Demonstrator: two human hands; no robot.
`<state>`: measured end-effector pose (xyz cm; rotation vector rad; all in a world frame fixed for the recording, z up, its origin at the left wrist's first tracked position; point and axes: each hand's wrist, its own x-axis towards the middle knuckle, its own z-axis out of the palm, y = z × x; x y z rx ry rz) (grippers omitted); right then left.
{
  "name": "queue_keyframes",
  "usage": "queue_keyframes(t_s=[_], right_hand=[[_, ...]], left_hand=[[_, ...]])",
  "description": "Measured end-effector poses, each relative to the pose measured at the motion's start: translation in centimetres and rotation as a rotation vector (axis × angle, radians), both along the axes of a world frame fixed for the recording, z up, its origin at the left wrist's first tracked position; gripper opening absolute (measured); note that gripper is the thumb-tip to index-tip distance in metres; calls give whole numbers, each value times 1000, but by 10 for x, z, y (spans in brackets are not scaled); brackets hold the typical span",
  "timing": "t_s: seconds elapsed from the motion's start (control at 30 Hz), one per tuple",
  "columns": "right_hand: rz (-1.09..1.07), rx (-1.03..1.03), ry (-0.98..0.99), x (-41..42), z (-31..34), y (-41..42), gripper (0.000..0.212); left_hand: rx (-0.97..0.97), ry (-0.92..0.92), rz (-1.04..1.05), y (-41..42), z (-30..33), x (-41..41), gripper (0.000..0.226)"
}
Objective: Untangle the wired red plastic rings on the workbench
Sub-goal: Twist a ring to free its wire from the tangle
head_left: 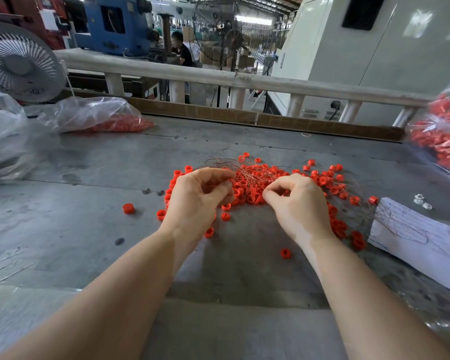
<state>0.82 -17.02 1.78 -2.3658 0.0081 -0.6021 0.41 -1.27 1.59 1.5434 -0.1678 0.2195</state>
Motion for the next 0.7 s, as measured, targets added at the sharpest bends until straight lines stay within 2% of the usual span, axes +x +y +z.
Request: queue_keyframes(t_s=[0.13, 0.27, 0.53, 0.63, 0.7], right_hand=[[38, 66, -79, 1, 1, -1, 14], [110, 66, -174, -1, 3, 1, 11], [282, -100, -322, -7, 5, 7, 3], [323, -157, -342, -7, 5, 8, 3], [324, -173, -339, -6, 5, 7, 3]], left_hand=[[-34, 19, -22, 0, 1, 0, 22], [-78, 109, -130, 0, 2, -1, 17], [-232, 130, -313, -2, 5, -4, 21], [-263, 129, -328, -1, 5, -4, 14], [-271, 137, -317, 0, 4, -3, 19]])
